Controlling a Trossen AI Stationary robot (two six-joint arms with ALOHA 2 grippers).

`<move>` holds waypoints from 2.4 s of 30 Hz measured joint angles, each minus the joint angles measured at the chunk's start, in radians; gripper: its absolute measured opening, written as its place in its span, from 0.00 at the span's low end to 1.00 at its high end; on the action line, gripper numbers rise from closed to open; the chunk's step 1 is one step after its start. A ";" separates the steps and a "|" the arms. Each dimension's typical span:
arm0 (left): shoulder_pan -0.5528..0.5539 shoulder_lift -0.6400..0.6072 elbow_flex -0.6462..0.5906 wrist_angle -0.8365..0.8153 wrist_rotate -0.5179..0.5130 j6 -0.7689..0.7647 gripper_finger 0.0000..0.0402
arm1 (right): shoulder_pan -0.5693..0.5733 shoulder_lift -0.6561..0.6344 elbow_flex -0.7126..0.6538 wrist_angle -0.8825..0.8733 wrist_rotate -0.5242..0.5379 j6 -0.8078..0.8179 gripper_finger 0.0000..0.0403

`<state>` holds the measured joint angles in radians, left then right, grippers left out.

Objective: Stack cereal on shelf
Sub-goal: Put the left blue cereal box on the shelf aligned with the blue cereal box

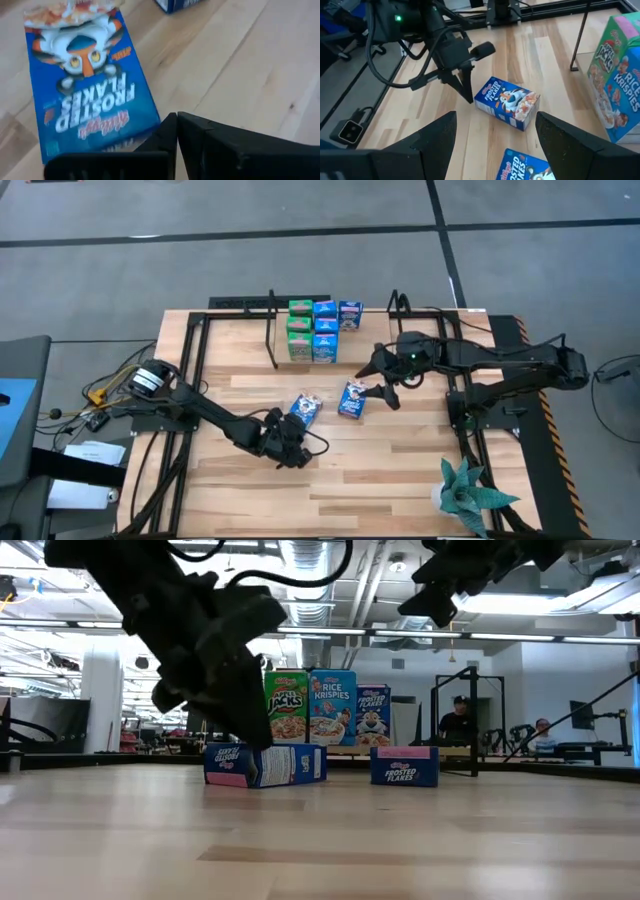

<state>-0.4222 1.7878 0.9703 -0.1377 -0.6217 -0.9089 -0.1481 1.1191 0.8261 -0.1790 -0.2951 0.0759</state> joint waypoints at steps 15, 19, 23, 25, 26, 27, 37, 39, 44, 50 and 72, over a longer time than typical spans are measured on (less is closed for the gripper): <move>-0.174 -0.051 0.000 -0.157 -0.073 -0.284 0.00 | 0.104 0.203 0.004 0.259 0.104 -0.103 0.71; -0.180 -0.081 0.001 -0.197 -0.137 -0.338 0.00 | 0.098 0.361 0.000 0.403 0.094 -0.076 0.60; -0.179 -0.096 0.000 -0.205 -0.158 -0.352 0.00 | 0.082 0.507 0.003 0.520 0.093 -0.044 0.41; -0.179 -0.096 0.002 -0.203 -0.157 -0.353 0.00 | 0.070 0.558 0.000 0.521 0.100 -0.024 0.30; -0.180 -0.095 0.001 -0.207 -0.153 -0.353 0.00 | 0.065 0.586 0.005 0.527 0.102 -0.020 0.24; -0.182 -0.095 0.001 -0.206 -0.150 -0.354 0.00 | 0.060 0.608 0.012 0.532 0.109 -0.019 0.19; -0.182 -0.095 0.001 -0.222 -0.138 -0.353 0.00 | 0.078 0.718 0.057 0.562 0.174 -0.042 0.08; -0.182 -0.094 0.001 -0.229 -0.137 -0.352 0.00 | 0.077 0.736 0.056 0.558 0.196 -0.041 0.07; -0.183 -0.094 0.001 -0.255 -0.135 -0.352 0.00 | 0.074 0.748 0.057 0.560 0.219 -0.022 0.02; -0.183 -0.094 0.001 -0.305 -0.142 -0.374 0.00 | 0.098 0.746 0.058 0.518 0.227 0.025 0.05; -0.174 -0.083 -0.005 -0.364 -0.345 -0.533 0.00 | 0.234 0.751 0.053 0.453 0.272 0.048 0.05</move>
<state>-0.5961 1.7050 0.9650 -0.5018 -0.9666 -1.4421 0.0860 1.8698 0.8795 0.2745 -0.0235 0.1238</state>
